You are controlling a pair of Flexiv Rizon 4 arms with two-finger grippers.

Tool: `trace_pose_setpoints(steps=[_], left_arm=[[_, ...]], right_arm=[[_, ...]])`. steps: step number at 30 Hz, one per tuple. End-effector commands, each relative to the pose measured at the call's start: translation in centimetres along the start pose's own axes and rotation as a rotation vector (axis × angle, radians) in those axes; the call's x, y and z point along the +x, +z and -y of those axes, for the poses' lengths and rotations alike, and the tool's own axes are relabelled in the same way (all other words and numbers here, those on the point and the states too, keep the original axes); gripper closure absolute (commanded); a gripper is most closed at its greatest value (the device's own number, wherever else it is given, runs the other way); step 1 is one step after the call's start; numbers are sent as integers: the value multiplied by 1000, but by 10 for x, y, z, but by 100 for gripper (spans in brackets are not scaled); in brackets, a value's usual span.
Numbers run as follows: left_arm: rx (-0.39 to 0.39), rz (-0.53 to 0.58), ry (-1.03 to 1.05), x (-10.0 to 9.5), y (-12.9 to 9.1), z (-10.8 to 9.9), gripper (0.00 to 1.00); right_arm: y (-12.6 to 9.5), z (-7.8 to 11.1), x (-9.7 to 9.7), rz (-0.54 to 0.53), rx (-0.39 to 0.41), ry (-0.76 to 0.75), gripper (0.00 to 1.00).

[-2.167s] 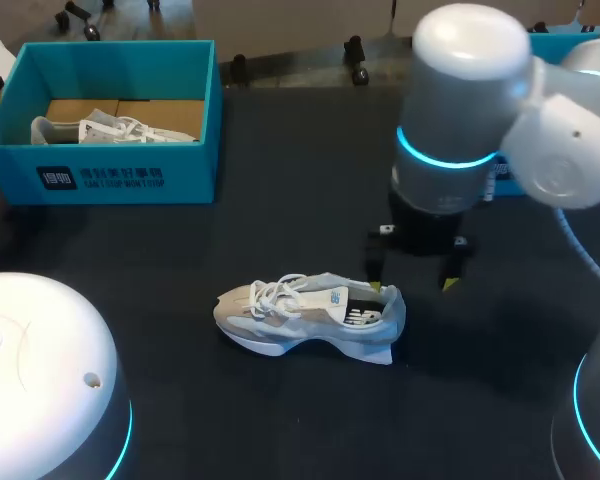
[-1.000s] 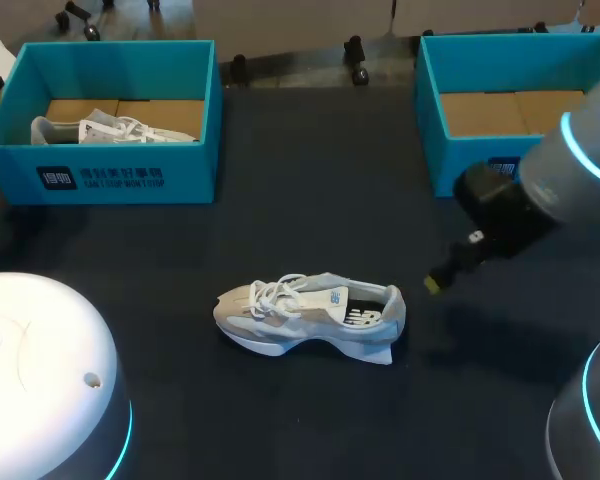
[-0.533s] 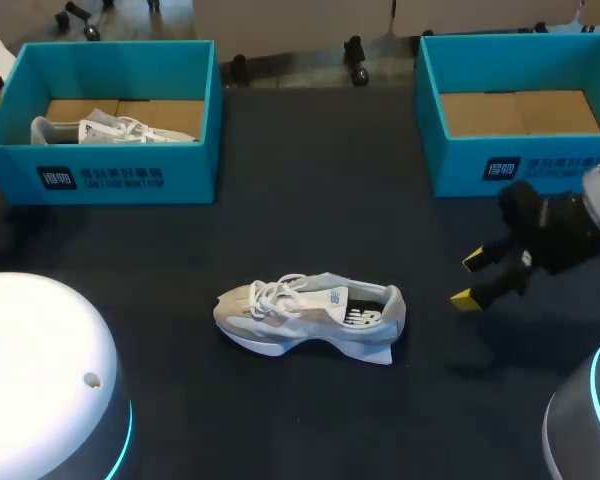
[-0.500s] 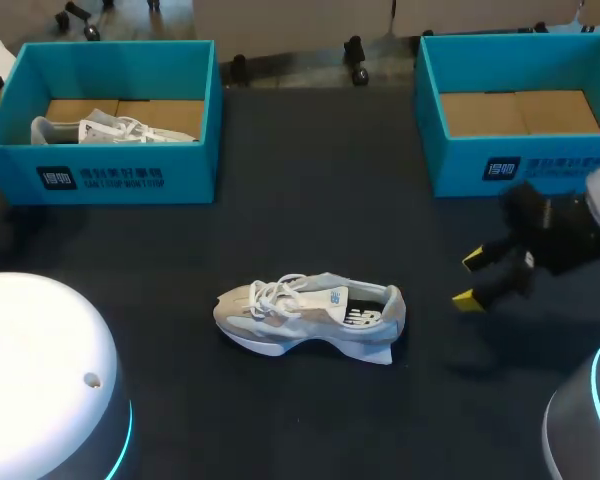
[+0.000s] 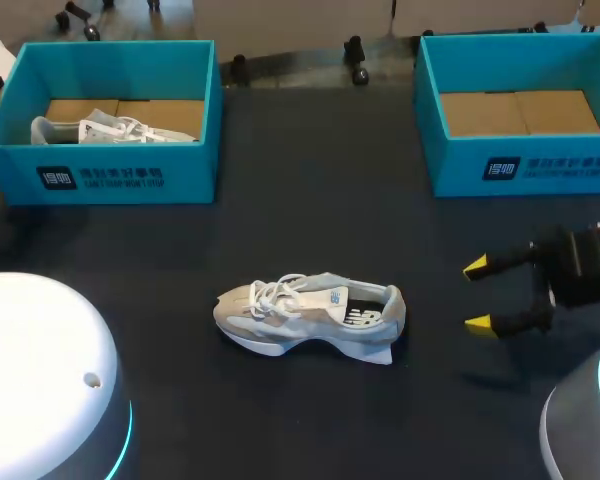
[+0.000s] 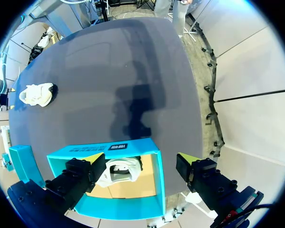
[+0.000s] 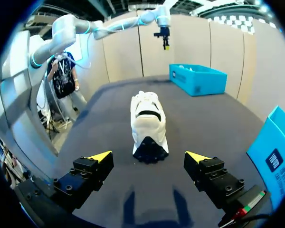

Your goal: Take the shoe out of the shoebox, open the shoe tongue, remove and reinsert the insole, then place the shoe into the shoebox

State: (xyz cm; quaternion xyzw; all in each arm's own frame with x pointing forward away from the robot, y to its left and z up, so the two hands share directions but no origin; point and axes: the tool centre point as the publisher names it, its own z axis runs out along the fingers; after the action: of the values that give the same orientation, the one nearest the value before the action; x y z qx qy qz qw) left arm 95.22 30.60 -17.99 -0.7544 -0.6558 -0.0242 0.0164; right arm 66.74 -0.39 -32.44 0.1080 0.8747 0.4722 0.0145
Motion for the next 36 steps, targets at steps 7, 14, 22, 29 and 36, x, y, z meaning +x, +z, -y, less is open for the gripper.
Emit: trace_pose_setpoints(steps=[7,14,22,29,36], left_arm=[[-2,-2,0,0,0,1,0],[-2,-2,0,0,0,1,0],[-2,-2,0,0,0,1,0],[-2,-2,0,0,0,1,0],[-2,-2,0,0,0,1,0]], right_arm=[[-1,30,6,-5,-180,-133,0],[-4,53,0,-9,-192,-83,0],[-7,65,-2,5,-205,-93,0],[-3,69,0,7,-210,-93,0],[2,70,7,39,-224,-97,0]])
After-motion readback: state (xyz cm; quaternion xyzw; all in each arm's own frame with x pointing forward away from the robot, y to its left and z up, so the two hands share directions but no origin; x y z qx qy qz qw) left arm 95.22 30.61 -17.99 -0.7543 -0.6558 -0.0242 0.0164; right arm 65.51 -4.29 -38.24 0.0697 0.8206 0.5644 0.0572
